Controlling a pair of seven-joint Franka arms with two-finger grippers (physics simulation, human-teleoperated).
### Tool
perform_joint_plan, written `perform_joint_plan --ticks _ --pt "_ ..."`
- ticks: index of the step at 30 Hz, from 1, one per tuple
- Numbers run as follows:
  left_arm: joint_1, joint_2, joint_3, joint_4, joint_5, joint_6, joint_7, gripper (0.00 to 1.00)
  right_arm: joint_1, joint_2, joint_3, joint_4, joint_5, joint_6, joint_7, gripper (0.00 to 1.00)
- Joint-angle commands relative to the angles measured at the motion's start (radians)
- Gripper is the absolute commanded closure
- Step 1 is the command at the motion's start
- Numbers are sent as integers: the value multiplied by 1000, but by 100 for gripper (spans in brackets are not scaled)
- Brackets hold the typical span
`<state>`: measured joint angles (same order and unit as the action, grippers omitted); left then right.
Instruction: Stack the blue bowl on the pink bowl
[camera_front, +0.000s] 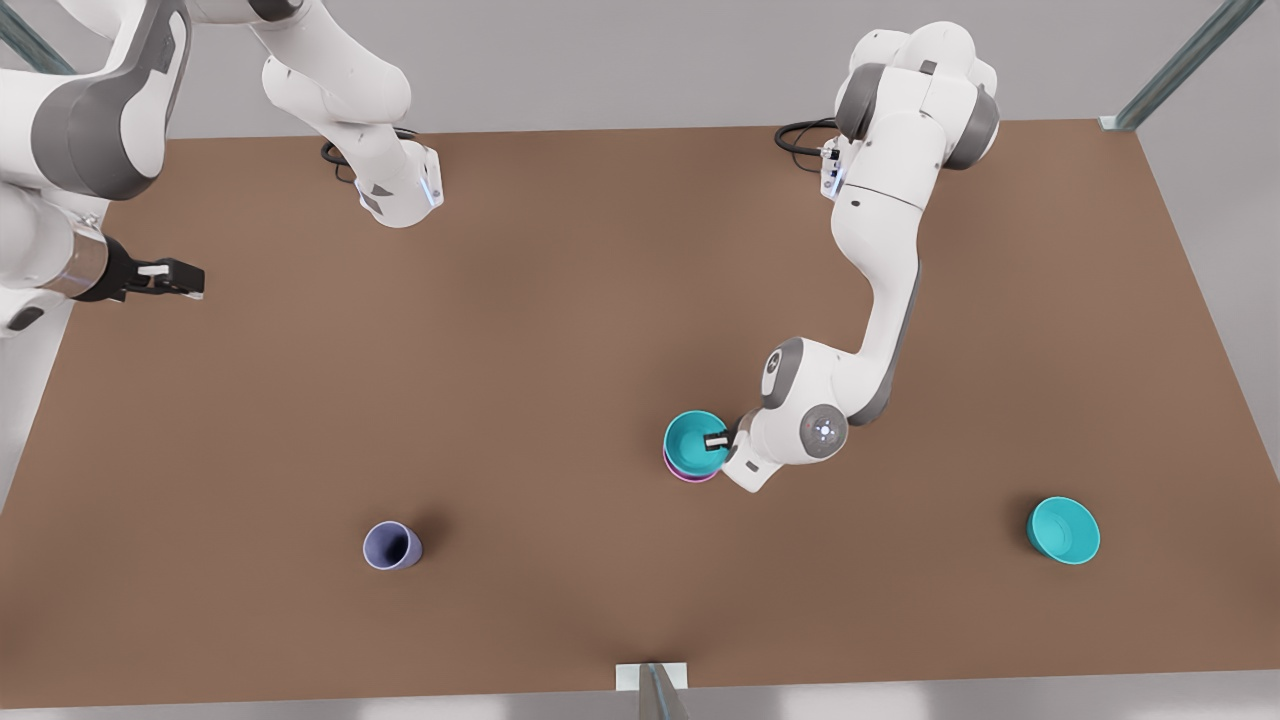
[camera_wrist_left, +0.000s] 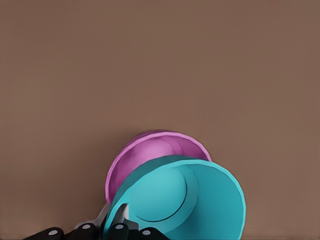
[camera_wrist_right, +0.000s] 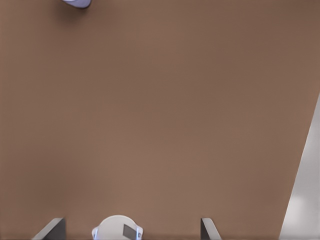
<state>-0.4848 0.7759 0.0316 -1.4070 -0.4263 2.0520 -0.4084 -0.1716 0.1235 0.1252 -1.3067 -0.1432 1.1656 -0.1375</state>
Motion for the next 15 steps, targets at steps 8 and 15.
perform_joint_plan --ticks 8,15 --pt "15 -313 367 181 311 -713 364 0 4 -2 -1 -19 4 -4 -33 0" --pt "210 -610 4 -10 514 -613 378 0 4 -15 1 -26 2 5 -31 0"
